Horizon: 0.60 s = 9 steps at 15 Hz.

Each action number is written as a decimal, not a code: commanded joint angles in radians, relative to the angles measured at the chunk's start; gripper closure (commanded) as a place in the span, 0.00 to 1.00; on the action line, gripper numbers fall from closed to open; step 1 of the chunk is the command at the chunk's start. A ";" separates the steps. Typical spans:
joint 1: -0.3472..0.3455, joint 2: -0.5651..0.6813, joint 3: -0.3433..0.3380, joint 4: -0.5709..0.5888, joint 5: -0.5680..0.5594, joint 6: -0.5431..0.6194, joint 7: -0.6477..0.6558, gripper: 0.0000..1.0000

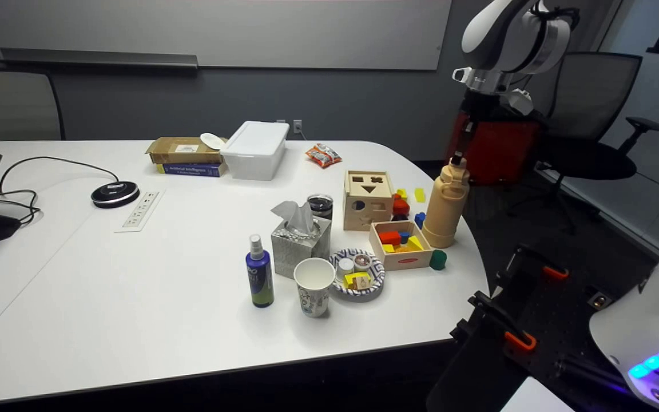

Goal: Turn the lid on the beige bottle.

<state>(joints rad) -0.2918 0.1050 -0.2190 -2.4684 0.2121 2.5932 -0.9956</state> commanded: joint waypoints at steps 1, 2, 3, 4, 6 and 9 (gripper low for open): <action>-0.008 0.016 0.007 0.026 0.003 -0.017 -0.020 0.83; -0.009 0.018 0.007 0.029 0.001 -0.021 -0.025 0.83; -0.009 0.021 0.007 0.034 -0.007 -0.024 -0.027 0.83; -0.009 0.024 0.008 0.040 -0.013 -0.028 -0.031 0.83; -0.010 0.027 0.011 0.050 -0.018 -0.044 -0.056 0.83; -0.006 0.035 0.016 0.064 -0.034 -0.068 -0.102 0.83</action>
<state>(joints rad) -0.2917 0.1259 -0.2164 -2.4358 0.1986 2.5709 -1.0530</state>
